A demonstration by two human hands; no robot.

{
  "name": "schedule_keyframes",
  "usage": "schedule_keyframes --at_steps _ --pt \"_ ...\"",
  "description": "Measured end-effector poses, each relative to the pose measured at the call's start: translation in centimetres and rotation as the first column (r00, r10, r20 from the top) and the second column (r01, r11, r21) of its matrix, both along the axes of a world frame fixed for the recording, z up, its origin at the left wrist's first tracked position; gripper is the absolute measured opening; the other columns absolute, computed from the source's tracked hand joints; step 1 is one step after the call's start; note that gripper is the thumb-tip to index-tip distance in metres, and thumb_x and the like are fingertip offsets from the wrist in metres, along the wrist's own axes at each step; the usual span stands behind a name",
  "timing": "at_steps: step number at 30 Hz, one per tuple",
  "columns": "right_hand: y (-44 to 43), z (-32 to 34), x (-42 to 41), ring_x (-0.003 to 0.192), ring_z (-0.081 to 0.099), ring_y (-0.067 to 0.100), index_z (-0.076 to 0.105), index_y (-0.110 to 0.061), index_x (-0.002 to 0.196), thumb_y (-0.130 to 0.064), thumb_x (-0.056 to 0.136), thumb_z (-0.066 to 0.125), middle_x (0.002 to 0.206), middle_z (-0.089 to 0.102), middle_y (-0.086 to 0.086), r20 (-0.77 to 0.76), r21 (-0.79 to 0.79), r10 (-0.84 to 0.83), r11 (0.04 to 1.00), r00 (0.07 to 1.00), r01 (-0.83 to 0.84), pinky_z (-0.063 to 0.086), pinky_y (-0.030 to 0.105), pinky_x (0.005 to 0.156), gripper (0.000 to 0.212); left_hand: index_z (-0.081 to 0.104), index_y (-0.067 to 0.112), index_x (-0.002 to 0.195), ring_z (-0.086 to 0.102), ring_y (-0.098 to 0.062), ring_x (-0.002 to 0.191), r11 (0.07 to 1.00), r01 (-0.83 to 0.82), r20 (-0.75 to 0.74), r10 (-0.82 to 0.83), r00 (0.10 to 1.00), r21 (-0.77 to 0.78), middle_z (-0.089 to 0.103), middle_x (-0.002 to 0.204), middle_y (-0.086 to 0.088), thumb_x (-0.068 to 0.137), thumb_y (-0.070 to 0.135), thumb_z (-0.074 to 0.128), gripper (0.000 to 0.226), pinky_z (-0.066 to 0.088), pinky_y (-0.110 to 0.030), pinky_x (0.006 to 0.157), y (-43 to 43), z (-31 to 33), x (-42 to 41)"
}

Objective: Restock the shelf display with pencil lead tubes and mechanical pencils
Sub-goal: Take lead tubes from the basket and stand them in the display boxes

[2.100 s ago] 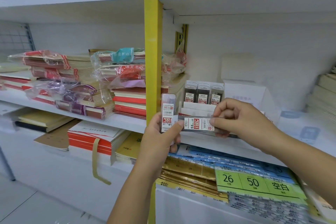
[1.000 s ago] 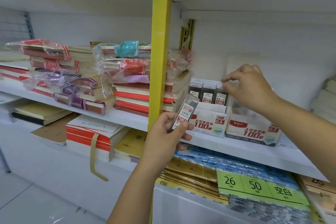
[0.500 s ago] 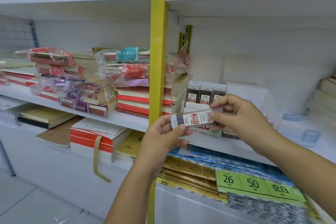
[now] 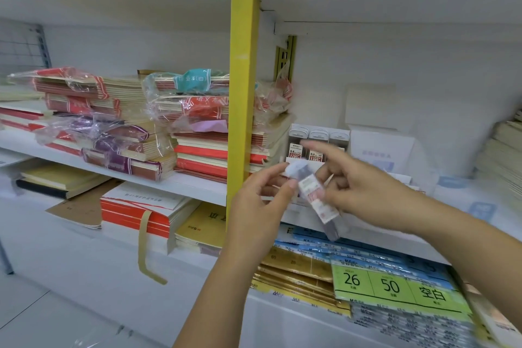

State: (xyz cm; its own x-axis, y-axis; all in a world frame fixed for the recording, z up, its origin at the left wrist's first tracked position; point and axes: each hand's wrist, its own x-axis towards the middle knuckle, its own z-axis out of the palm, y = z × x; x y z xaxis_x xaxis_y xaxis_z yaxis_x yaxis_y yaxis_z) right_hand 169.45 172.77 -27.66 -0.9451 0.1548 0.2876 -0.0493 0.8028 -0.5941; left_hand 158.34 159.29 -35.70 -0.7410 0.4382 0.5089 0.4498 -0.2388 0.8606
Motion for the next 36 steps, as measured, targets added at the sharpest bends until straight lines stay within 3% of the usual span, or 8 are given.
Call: schedule_keyframes --at_steps 3,7,12,22,27,30,33,36 --pt "1.9 2.3 -0.1 0.075 0.07 0.002 0.04 -0.049 0.132 -0.011 0.09 0.064 0.104 0.064 -0.011 -0.253 -0.082 -0.144 0.988 0.957 0.127 0.054 0.014 0.058 0.061 0.055 0.04 0.133 0.044 0.0 0.122 0.953 -0.272 -0.298 0.223 0.928 -0.133 0.048 0.128 0.02 0.094 0.042 0.062 0.04 0.037 -0.016 0.1 1.0 -0.7 -0.1" --pt "4.2 4.7 -0.7 0.072 0.068 -0.003 0.042 -0.047 0.099 -0.007 0.09 0.065 0.097 0.062 -0.012 -0.546 -0.024 -0.247 0.96 0.801 0.28 0.049 0.009 0.056 0.047 0.035 0.037 0.15 0.019 -0.006 0.143 0.912 -0.329 -0.414 0.208 0.886 -0.245 0.026 0.157 0.012 0.097 0.042 0.058 0.059 0.019 -0.021 0.113 2.3 -1.7 0.0" --pt "5.8 3.8 -2.7 0.083 0.056 0.007 0.044 -0.039 0.109 -0.021 0.089 0.066 0.096 0.058 -0.01 -0.455 0.357 -0.251 0.827 0.854 0.433 0.038 0.02 0.064 0.034 0.025 0.043 0.152 0.019 -0.007 0.148 0.925 -0.272 -0.39 0.155 0.908 -0.265 0.02 0.163 0.014 0.099 0.042 0.056 0.062 0.024 -0.026 0.115 2.9 -2.5 -0.2" --pt "7.6 2.4 -4.4 0.106 0.03 0.012 0.066 -0.03 0.122 -0.034 0.095 0.057 0.104 0.047 -0.006 -0.341 0.455 -0.404 0.72 0.849 0.524 0.028 0.028 0.09 0.028 0.028 0.042 0.152 0.021 -0.005 0.149 0.936 -0.232 -0.394 0.114 0.912 -0.265 0.024 0.163 0.015 0.1 0.038 0.056 0.059 0.029 -0.033 0.12 2.3 -2.2 -0.6" --pt "4.5 1.6 -0.1 0.104 0.045 0.007 0.062 -0.027 0.124 -0.021 0.099 0.05 0.106 0.053 -0.012 -0.495 0.277 -0.311 0.829 0.811 0.487 0.035 0.019 0.089 0.028 0.038 0.035 0.148 0.024 0.001 0.137 0.926 -0.331 -0.451 0.22 0.865 -0.183 0.033 0.156 0.012 0.098 0.032 0.059 0.055 0.016 -0.008 0.11 0.8 -2.5 1.2" --pt "1.7 -1.3 4.9 0.086 0.057 0.004 0.068 -0.026 0.105 -0.012 0.096 0.053 0.095 0.062 -0.017 -0.571 0.198 -0.134 0.935 0.81 0.294 0.042 0.011 0.073 0.022 0.056 0.023 0.133 0.05 -0.012 0.117 0.926 -0.364 -0.501 0.269 0.823 -0.1 0.054 0.127 0.006 0.095 0.024 0.059 0.038 0.044 -0.024 0.099 -0.4 -3.6 3.0" --pt "0.7 -7.0 9.0 0.076 0.061 0.008 0.069 -0.031 0.099 -0.012 0.094 0.056 0.085 0.065 -0.019 -0.42 0.094 -0.117 0.981 0.9 0.171 0.044 0.014 0.064 0.023 0.059 0.021 0.129 0.056 -0.015 0.105 0.916 -0.265 -0.512 0.079 0.855 -0.302 0.054 0.114 0.009 0.096 0.023 0.06 0.033 0.051 -0.033 0.089 -1.6 -7.3 4.5" --pt "1.9 -15.4 11.4 0.071 0.059 0.011 0.065 -0.038 0.1 -0.016 0.095 0.058 0.081 0.064 -0.011 -0.03 -0.041 -0.225 0.974 0.974 0.224 0.043 0.018 0.062 0.023 0.056 0.021 0.134 0.053 -0.018 0.117 0.728 -0.132 -0.422 -0.232 0.876 -0.673 0.055 0.128 0.002 0.099 0.027 0.059 0.036 0.048 -0.035 0.096 -3.1 -13.8 5.6"
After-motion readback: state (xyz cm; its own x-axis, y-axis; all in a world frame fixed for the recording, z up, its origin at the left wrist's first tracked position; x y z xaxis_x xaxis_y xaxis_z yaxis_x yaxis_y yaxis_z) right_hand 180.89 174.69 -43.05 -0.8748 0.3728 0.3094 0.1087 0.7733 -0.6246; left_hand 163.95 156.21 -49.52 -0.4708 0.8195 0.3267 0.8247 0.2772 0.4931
